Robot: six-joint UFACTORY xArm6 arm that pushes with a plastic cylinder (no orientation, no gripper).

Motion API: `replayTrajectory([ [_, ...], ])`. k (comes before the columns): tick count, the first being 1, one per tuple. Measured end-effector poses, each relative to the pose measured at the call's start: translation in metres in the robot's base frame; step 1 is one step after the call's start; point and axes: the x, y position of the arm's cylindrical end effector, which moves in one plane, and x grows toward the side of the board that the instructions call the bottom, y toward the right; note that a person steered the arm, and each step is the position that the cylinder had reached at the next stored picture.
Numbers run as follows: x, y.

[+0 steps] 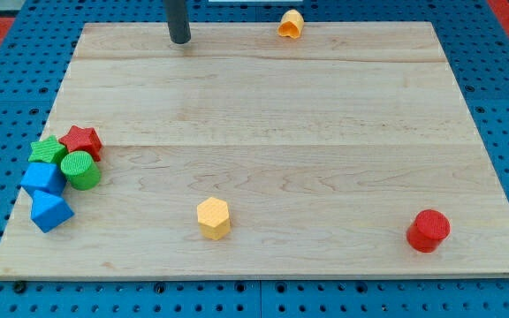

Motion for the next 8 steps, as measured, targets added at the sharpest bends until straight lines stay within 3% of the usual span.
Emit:
replayTrajectory([
  [1,0.014,0.028],
  [3,0.186,0.167],
  [4,0.226,0.199],
  [5,0.302,0.204],
  [6,0.342,0.141],
  [7,0.342,0.02],
  [8,0.304,-0.021],
])
